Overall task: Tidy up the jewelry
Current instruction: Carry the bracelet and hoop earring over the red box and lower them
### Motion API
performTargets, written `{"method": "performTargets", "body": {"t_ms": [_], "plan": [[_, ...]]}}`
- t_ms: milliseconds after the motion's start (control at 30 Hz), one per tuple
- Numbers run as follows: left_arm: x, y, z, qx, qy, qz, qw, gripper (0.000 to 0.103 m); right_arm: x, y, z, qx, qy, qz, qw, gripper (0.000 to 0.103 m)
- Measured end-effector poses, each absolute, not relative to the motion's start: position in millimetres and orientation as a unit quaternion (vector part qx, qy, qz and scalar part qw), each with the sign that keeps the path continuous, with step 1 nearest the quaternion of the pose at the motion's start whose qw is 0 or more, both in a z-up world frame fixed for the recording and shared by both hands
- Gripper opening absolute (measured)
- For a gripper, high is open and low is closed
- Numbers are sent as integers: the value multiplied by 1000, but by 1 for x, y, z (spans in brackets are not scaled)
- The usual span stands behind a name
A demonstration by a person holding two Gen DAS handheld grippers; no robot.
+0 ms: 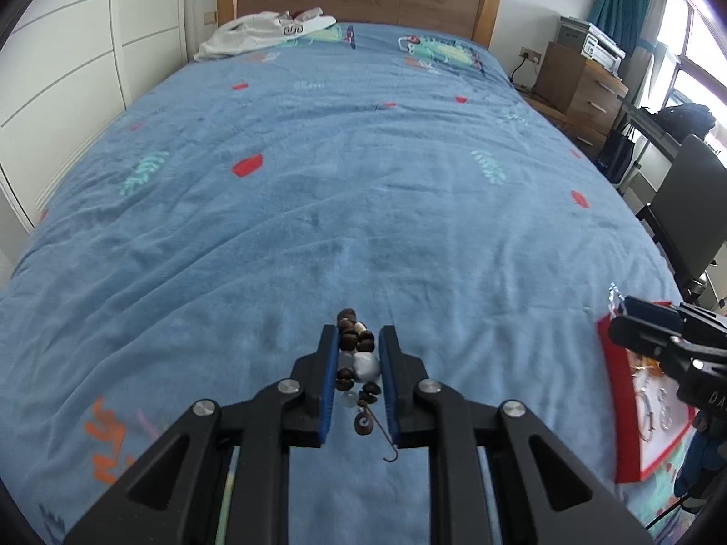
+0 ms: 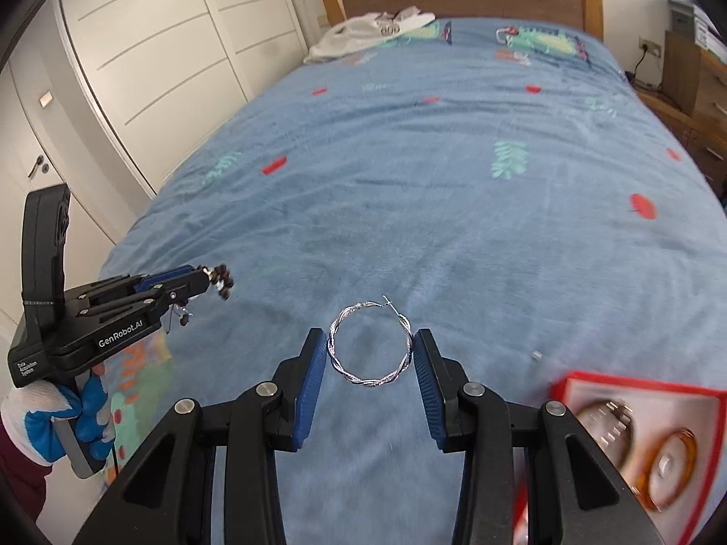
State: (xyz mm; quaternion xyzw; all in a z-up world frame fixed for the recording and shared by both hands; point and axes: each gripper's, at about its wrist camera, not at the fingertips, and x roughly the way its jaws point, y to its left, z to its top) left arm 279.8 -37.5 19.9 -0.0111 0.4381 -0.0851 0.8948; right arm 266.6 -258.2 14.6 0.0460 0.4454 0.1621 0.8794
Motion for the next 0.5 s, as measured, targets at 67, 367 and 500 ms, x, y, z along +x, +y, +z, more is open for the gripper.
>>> {"method": "performTargets", "body": {"t_ms": [67,367,500], "plan": [[267,-42,34,-10,429,-87,899,17,252,-267,27,50,437,156,885,39],[220,-94,96,-1,390,-124,913,17,192,-331,81,61,394,116,910,39],[200,-134,116,5,376,-155,913,17,170,-363,103,59,378,96,919,39]]}}
